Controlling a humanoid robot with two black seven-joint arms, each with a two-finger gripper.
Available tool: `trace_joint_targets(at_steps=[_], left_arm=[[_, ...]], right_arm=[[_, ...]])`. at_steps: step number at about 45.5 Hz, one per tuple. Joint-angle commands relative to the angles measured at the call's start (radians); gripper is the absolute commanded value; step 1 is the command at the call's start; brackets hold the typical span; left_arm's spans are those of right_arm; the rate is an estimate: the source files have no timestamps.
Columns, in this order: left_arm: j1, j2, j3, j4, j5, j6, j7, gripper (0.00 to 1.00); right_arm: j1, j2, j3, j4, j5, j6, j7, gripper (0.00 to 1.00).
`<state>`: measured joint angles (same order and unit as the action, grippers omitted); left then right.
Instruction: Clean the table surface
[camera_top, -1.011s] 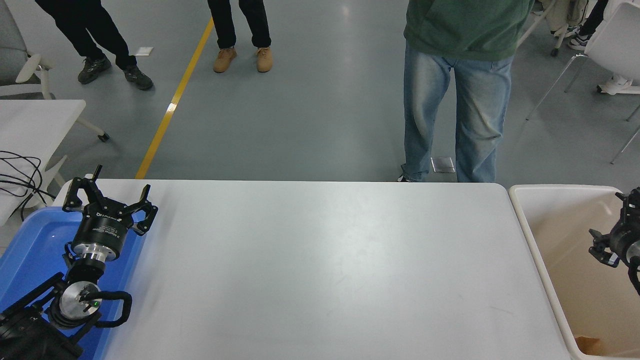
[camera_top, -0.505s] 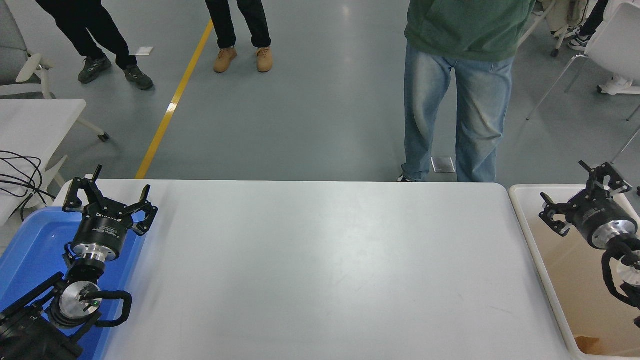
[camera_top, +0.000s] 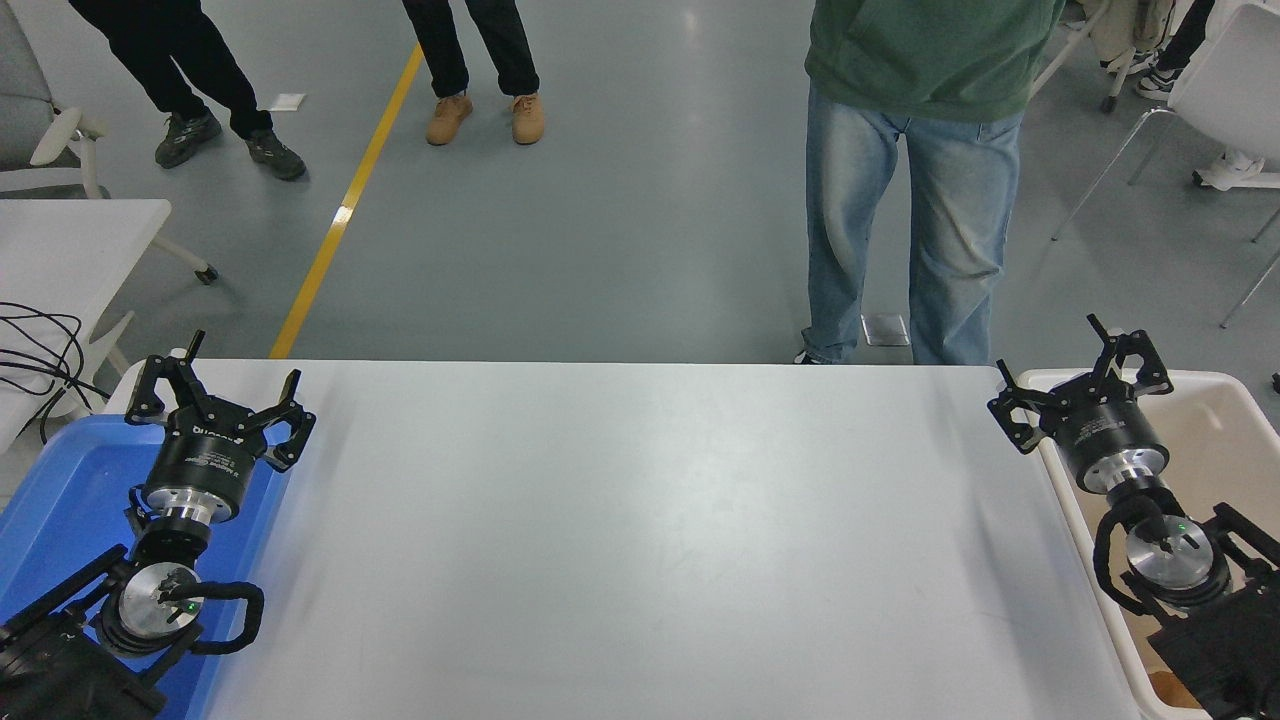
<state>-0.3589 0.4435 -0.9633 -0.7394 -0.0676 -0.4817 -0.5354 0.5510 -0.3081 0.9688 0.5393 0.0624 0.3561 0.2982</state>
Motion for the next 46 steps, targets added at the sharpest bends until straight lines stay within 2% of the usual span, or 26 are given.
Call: trace_joint_targets(at_steps=[1,14,31,46], left_arm=[[0.000,0.000,0.000,0.000,0.000,0.000,0.000,0.99],[0.000,0.000,0.000,0.000,0.000,0.000,-0.001,0.99],[0.000,0.000,0.000,0.000,0.000,0.000,0.000,0.99],[0.000,0.001,0.000,0.000,0.000,0.000,0.000,0.99]], right_arm=[[0.062,0.058,-0.015,-0.097,-0.134,0.001,0.062,1.00],[0.076,0.080,-0.127,-0.119,-0.242,-0.003,0.163,1.00],[0.127,0.086,-0.196,-0.212,-0.248,-0.003,0.162,1.00],[0.129,0.087,-0.203,-0.219,-0.230,-0.005,0.173,1.00]])
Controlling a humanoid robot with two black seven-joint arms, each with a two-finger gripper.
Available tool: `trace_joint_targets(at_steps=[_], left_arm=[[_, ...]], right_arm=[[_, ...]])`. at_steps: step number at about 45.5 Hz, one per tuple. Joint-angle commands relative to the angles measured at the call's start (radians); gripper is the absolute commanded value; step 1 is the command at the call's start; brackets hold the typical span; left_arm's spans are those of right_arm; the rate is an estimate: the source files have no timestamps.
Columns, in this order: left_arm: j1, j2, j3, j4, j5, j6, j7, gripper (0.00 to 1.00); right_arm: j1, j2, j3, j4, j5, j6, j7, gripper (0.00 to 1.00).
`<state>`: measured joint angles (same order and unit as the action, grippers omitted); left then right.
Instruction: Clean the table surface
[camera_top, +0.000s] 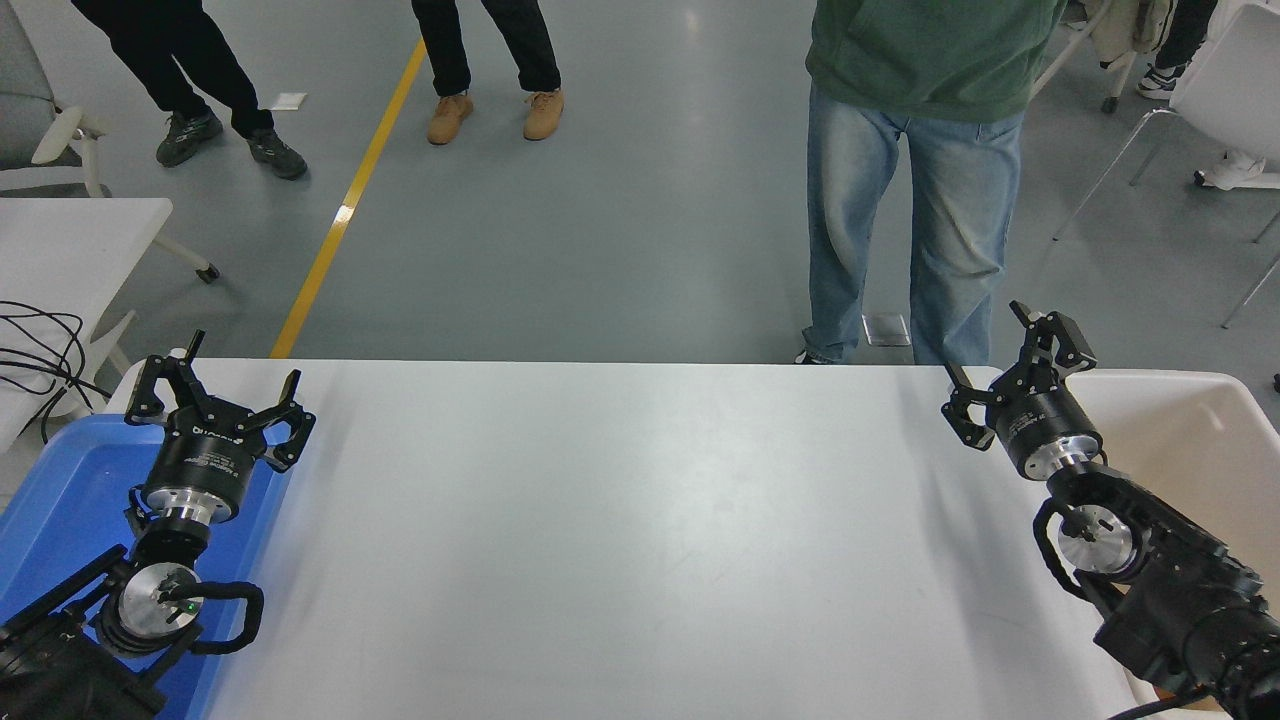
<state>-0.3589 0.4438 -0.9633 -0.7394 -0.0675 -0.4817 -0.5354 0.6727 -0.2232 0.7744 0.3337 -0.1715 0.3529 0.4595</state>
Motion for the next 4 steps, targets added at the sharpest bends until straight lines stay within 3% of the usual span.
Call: trace_joint_targets(at_steps=[1,4], left_arm=[[0.000,0.000,0.000,0.000,0.000,0.000,0.000,0.99],[0.000,0.000,0.000,0.000,0.000,0.000,0.000,0.99]], right_arm=[[0.007,0.004,-0.007,-0.013,0.004,-0.002,0.016,1.00],[0.007,0.015,-0.006,-0.013,0.006,-0.002,0.039,1.00]])
